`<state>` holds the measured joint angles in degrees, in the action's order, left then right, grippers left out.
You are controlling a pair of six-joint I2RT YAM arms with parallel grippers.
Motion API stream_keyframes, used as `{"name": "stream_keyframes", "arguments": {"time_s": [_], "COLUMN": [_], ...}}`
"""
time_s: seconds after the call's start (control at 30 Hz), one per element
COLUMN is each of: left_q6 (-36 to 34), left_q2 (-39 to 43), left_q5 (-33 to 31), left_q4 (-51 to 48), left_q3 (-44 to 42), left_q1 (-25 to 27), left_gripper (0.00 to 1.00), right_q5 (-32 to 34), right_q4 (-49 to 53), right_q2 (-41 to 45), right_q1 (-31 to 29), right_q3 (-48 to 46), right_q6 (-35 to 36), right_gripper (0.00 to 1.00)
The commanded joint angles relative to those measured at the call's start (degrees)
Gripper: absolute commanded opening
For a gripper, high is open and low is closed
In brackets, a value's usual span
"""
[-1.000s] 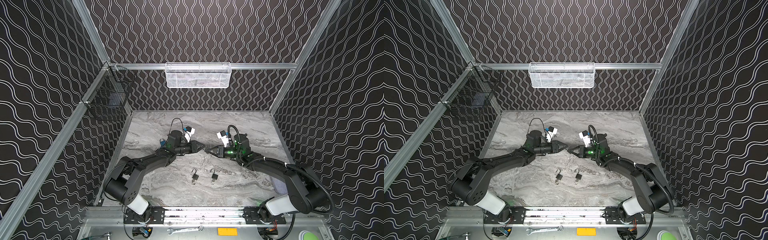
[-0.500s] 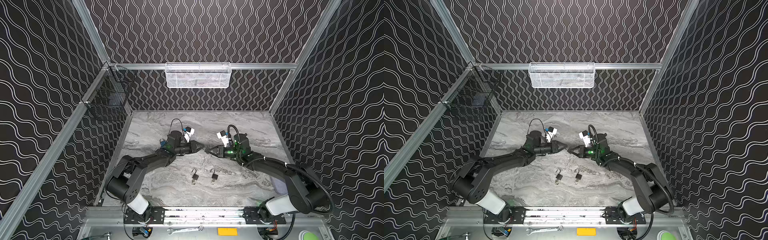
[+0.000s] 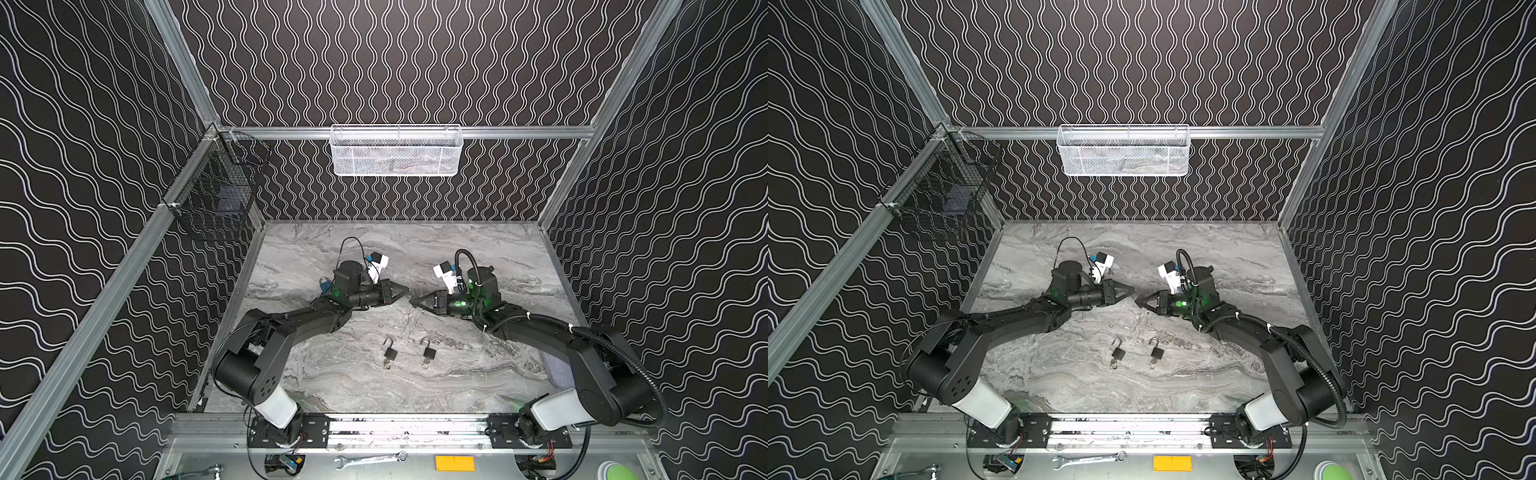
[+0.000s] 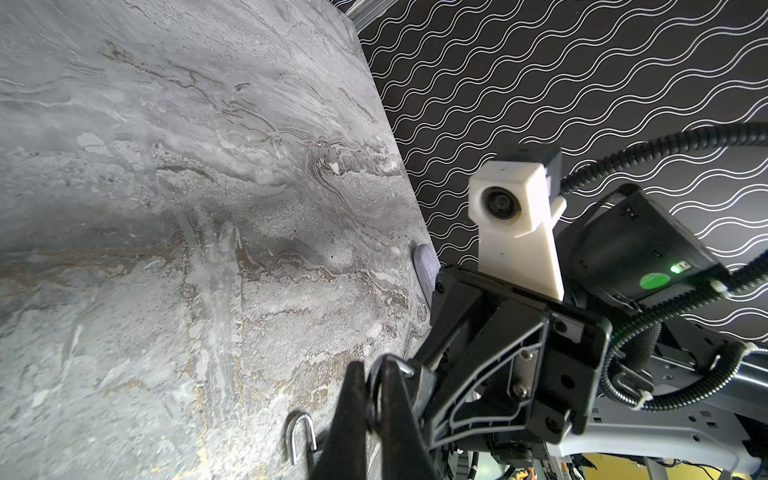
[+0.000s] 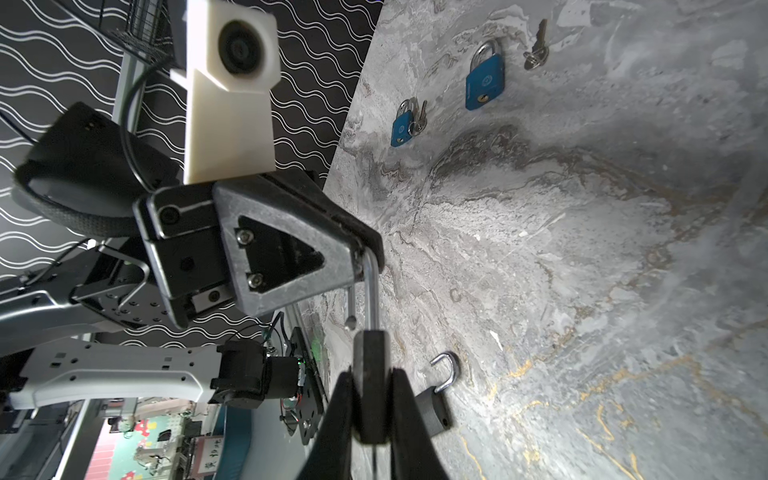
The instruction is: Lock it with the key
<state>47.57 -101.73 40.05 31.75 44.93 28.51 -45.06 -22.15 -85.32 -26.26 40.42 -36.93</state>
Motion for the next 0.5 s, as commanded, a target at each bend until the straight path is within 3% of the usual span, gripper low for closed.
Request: {"name": "stream_keyframes", "arguments": {"time_s": [0.0,0.47], "left_q6": [-2.3,-4.8], "left_q2": [-0.5,0.9], "left_q5": [0.6,-0.2], "left_q4": [1.4,0.0], "left_q3": [-0.7,-1.0], "left_q1": [0.0,0.0], "left_gripper": [0.0,0.0], "right_q5": [-3.6,-8.5], "right_q4": [-5.9,-15.1], "right_q2": [1.0,-0.1], "right_q1": [0.3,3.5], "right_q3": [0.3,-1.3], "right_q6": [-2.3,-12.1], "right_gripper": [0.0,0.0]}}
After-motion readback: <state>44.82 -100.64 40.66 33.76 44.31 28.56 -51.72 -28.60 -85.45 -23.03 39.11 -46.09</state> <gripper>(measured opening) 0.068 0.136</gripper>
